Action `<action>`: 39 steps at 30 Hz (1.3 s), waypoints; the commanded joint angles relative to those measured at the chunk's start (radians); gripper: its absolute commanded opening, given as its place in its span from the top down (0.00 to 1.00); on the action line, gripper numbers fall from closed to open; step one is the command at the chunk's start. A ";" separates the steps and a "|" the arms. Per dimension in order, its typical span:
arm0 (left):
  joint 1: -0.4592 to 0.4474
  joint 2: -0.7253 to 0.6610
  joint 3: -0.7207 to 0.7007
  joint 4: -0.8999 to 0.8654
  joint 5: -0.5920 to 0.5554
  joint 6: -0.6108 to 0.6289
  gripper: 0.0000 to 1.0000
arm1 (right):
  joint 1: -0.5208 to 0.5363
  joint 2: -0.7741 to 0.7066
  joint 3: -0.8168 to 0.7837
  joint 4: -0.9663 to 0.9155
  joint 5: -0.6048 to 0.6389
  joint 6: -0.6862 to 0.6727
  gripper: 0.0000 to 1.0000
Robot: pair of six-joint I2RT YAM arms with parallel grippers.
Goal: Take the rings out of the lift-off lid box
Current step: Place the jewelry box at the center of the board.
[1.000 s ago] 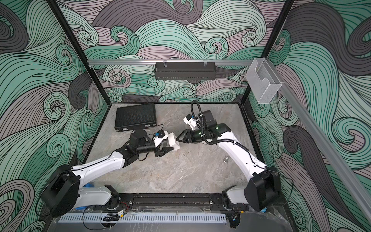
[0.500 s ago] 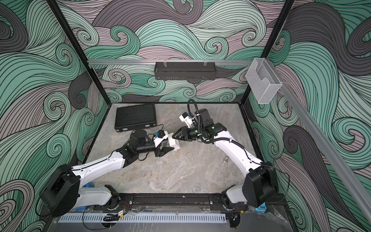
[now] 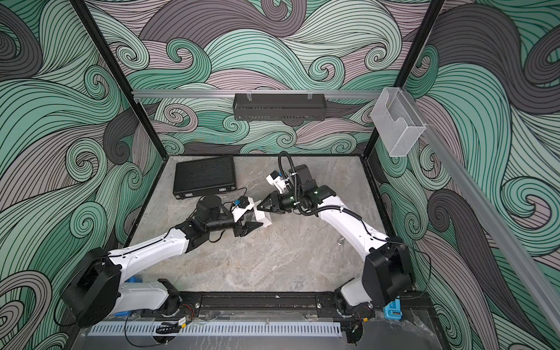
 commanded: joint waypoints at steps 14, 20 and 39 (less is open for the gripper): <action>-0.007 0.005 0.034 0.019 0.023 0.000 0.42 | 0.001 -0.025 0.003 -0.042 0.020 -0.019 1.00; -0.007 -0.022 0.017 0.007 -0.013 -0.002 0.01 | -0.015 -0.068 0.006 -0.102 0.091 -0.033 1.00; -0.007 -0.267 -0.123 -0.172 -0.188 -0.123 0.01 | 0.193 0.016 0.072 -0.542 1.178 0.122 1.00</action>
